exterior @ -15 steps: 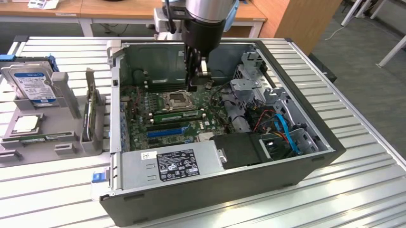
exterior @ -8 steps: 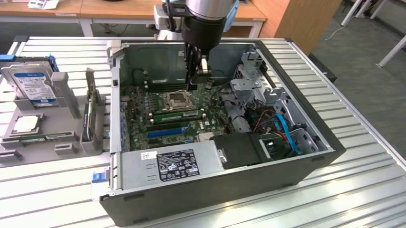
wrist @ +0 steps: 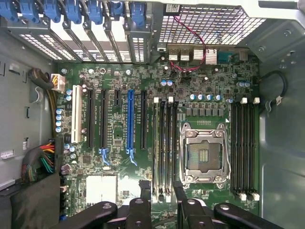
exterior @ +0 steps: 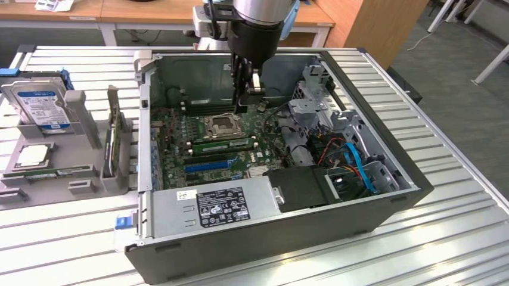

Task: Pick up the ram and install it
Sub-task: 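Insert the ram into the slot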

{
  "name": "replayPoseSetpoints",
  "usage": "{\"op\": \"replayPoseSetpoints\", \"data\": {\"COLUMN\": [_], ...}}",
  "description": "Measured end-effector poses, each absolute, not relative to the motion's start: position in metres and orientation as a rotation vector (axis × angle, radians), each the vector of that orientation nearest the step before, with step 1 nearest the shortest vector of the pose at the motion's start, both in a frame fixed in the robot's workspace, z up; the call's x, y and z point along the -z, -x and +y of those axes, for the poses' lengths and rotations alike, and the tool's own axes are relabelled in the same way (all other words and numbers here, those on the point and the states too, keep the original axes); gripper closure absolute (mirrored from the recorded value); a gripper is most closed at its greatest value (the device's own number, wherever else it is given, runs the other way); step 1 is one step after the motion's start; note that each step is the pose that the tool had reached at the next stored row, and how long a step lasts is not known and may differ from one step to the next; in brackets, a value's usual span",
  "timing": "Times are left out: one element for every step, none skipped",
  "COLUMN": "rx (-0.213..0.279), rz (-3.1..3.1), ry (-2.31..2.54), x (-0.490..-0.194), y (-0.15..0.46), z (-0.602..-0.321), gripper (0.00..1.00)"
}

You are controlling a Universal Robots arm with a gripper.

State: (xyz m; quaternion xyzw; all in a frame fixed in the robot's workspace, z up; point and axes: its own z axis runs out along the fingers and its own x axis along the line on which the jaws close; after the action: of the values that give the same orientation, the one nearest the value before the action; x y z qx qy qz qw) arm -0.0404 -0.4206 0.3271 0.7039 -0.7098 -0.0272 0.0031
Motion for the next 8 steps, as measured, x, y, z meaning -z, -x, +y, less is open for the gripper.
{"op": "replayPoseSetpoints", "data": {"rx": [0.085, 0.085, 0.085, 0.085, 0.085, 0.085, 0.085, 0.085], "rz": [-2.225, -2.225, -2.225, -2.225, -2.225, -2.225, -2.225, -2.225], "ry": [-2.207, -2.207, -2.207, -2.207, -2.207, -2.207, -2.207, -2.207], "x": [-0.3271, -0.3271, -0.3271, -0.3271, -0.3271, -0.3271, -0.3271, -0.3271], "y": [0.0404, 0.0404, 0.0404, 0.0404, 0.0404, 0.0404, 0.0404, 0.0404], "z": [-0.4206, -0.4206, -0.4206, -0.4206, -0.4206, -0.4206, -0.4206, -0.4206], "gripper": [0.69, 0.69, 0.69, 0.69, 0.69, 0.71, 0.71, 0.77]}}
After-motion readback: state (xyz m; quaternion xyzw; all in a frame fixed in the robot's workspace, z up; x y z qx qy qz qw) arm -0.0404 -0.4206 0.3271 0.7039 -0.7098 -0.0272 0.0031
